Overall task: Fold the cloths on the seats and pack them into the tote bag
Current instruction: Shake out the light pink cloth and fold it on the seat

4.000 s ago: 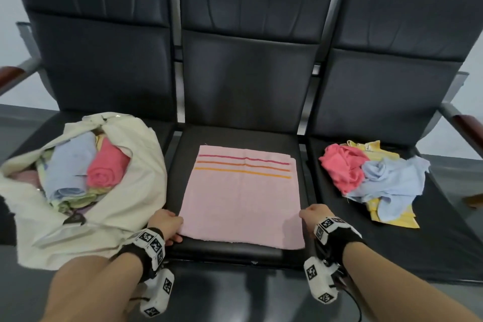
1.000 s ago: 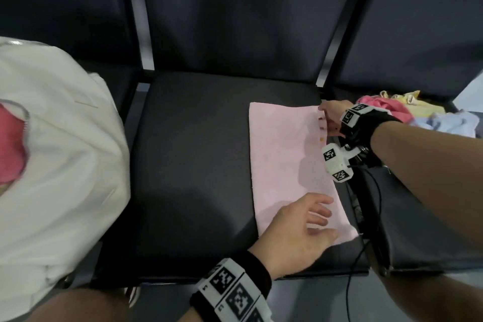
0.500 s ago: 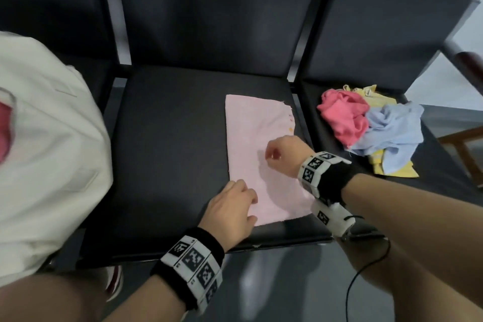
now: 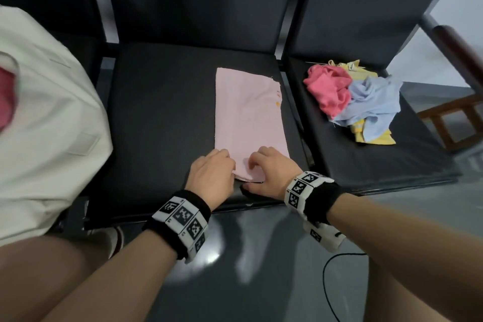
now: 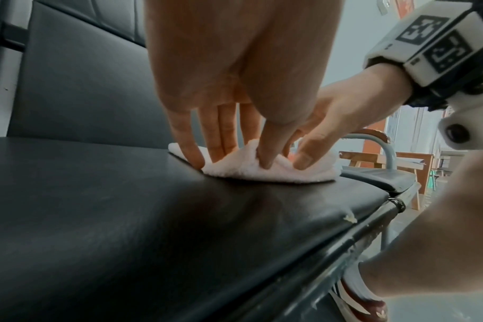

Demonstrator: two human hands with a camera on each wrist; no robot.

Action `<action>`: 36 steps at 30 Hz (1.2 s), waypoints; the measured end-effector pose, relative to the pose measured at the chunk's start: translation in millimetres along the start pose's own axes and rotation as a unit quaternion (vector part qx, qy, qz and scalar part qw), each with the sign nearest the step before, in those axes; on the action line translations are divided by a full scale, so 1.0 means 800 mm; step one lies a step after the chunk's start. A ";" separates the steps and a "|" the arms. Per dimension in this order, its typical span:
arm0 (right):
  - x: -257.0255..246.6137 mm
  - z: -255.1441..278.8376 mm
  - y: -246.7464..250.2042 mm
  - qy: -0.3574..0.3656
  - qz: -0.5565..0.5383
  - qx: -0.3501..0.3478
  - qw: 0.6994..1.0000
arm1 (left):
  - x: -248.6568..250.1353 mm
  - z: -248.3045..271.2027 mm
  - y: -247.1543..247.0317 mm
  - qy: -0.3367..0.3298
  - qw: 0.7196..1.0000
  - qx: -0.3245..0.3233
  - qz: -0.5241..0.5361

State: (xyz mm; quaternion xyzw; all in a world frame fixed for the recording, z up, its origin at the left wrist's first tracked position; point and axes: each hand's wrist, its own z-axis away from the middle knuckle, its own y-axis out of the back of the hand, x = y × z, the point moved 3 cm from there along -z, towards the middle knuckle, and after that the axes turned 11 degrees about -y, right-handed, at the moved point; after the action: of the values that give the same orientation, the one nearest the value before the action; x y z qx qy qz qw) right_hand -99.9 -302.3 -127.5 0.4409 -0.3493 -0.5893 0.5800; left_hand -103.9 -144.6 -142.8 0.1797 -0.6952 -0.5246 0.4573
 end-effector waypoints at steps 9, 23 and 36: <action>-0.002 0.025 -0.026 0.020 -0.013 0.128 0.992 | 0.015 0.003 -0.012 -0.019 0.998 -0.030 -0.044; -0.005 0.020 -0.030 -0.034 -0.084 0.035 0.995 | 0.013 0.010 -0.002 0.036 0.999 -0.033 0.003; -0.015 0.008 -0.019 -0.107 -0.134 0.017 0.985 | -0.003 0.007 0.004 0.120 0.989 -0.081 0.031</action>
State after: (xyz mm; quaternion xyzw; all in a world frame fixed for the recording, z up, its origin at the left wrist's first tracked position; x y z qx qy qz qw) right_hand -112.5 -289.5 -137.4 0.4272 -0.3573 -0.6995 0.4478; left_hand -106.7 -138.1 -141.3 0.1821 -0.5955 -0.5392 0.5669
